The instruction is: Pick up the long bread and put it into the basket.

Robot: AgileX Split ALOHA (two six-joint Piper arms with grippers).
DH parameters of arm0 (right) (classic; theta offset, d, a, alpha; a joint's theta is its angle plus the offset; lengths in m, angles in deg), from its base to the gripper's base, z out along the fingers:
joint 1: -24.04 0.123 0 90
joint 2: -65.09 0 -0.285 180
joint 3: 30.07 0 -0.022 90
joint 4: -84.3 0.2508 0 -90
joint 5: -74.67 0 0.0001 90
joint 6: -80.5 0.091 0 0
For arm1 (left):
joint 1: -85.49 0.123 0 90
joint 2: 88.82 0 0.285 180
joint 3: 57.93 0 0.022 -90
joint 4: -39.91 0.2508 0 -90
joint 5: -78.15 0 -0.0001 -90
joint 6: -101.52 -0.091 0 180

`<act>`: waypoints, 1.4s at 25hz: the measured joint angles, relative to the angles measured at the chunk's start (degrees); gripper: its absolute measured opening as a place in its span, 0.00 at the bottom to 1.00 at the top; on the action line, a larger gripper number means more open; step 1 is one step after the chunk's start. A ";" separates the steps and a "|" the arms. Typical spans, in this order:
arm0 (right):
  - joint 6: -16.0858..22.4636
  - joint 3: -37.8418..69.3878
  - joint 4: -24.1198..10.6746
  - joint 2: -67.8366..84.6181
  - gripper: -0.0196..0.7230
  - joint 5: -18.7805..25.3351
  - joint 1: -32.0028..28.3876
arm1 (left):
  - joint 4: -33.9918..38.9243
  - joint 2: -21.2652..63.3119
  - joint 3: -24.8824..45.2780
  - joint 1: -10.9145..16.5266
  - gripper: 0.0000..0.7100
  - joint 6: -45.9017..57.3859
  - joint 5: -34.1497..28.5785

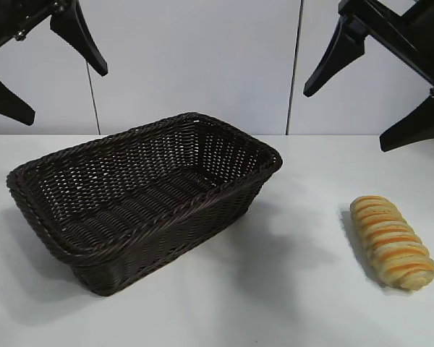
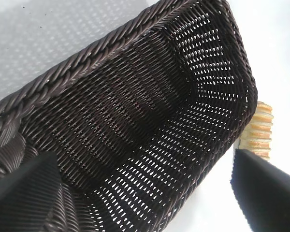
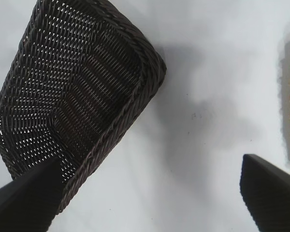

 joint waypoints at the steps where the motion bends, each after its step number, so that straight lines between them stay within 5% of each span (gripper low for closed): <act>1: 0.00 0.00 0.00 0.00 0.96 0.00 0.00 | 0.00 0.00 0.00 0.00 0.98 0.00 0.00; 28: 0.00 0.00 0.07 0.00 0.96 0.00 0.00 | 0.05 0.00 0.00 0.72 0.98 0.81 2.35; 35: 0.00 0.00 0.07 0.00 0.96 0.17 0.00 | 15.28 3.34 0.46 -0.27 0.98 16.03 0.19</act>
